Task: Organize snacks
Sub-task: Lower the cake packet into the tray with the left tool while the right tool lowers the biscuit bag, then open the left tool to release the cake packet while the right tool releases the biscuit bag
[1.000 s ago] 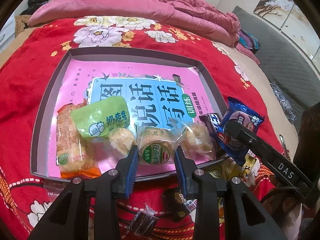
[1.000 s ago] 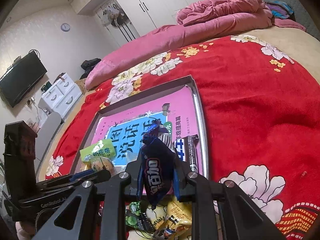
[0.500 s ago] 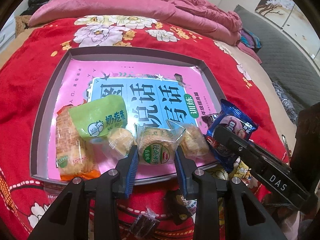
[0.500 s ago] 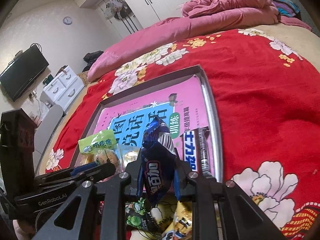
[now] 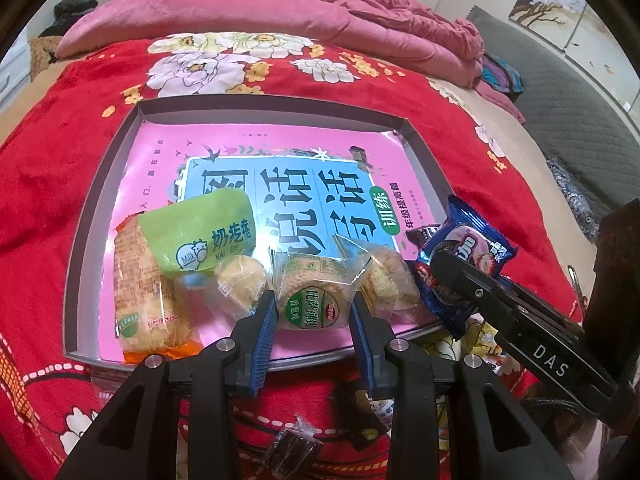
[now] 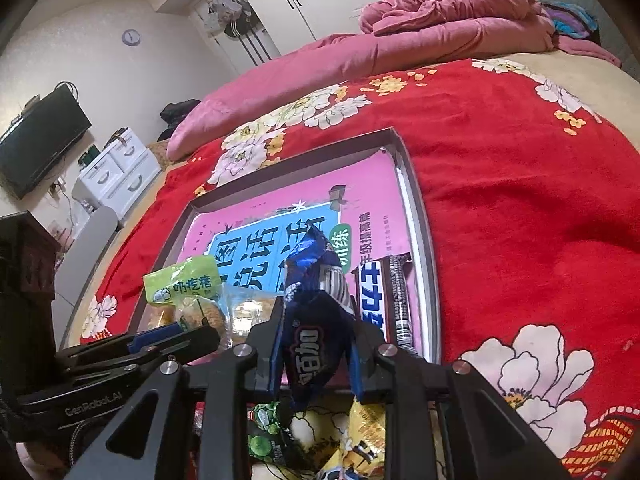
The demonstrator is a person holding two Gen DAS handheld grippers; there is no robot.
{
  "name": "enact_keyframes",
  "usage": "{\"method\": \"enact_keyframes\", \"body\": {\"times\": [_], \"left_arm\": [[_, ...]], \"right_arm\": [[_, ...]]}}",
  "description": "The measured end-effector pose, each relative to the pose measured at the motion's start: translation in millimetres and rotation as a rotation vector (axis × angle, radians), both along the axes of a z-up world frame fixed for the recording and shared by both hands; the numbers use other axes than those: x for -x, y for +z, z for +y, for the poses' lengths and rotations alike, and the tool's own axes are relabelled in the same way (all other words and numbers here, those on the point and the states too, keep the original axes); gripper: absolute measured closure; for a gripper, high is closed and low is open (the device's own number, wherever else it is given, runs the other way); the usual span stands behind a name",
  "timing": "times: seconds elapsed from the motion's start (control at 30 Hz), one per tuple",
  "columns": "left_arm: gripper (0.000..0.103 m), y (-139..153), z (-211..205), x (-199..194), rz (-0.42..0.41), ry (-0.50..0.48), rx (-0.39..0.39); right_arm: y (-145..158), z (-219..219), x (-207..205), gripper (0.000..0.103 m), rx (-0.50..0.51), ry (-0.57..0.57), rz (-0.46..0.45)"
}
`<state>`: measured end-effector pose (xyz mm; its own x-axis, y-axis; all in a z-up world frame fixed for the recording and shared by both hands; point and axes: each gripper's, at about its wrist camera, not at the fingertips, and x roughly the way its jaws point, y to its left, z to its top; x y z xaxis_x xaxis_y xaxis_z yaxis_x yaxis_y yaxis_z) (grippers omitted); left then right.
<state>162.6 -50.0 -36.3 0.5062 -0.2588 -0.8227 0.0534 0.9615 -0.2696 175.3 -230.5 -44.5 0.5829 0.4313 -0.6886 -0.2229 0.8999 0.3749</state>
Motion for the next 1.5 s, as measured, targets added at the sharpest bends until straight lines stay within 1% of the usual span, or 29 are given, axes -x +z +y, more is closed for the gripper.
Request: {"method": "enact_keyframes", "body": {"times": [0.07, 0.27, 0.7, 1.0, 1.1, 1.23, 1.33, 1.4, 1.5], "left_arm": [[0.066, 0, 0, 0, 0.002, 0.002, -0.001], [0.066, 2, -1, 0, 0.001, 0.004, -0.014], [0.065, 5, -1, -1, -0.001, 0.021, -0.024], [0.061, 11, -2, 2, -0.013, 0.014, -0.033], [0.058, 13, -2, 2, -0.016, 0.016, -0.033], [0.058, 14, -1, 2, -0.019, 0.016, -0.032], [0.056, 16, -1, 3, -0.022, 0.014, -0.031], [0.053, 17, -1, 4, -0.024, 0.013, -0.028], [0.052, 19, -1, 5, -0.027, 0.011, -0.028]], "right_arm": [[0, -2, 0, 0.067, 0.002, -0.009, -0.001], [3, -10, 0, 0.057, -0.018, -0.033, -0.005], [16, -21, 14, 0.056, -0.007, -0.050, -0.040], [17, -14, 17, 0.056, 0.000, -0.007, -0.044], [15, -12, 16, 0.056, -0.007, 0.005, -0.033], [15, -10, 16, 0.056, -0.011, 0.013, -0.034], [15, -10, 17, 0.052, -0.018, 0.020, -0.037], [15, -9, 17, 0.051, -0.018, 0.026, -0.036], [15, -7, 18, 0.050, -0.013, 0.037, -0.038]]}}
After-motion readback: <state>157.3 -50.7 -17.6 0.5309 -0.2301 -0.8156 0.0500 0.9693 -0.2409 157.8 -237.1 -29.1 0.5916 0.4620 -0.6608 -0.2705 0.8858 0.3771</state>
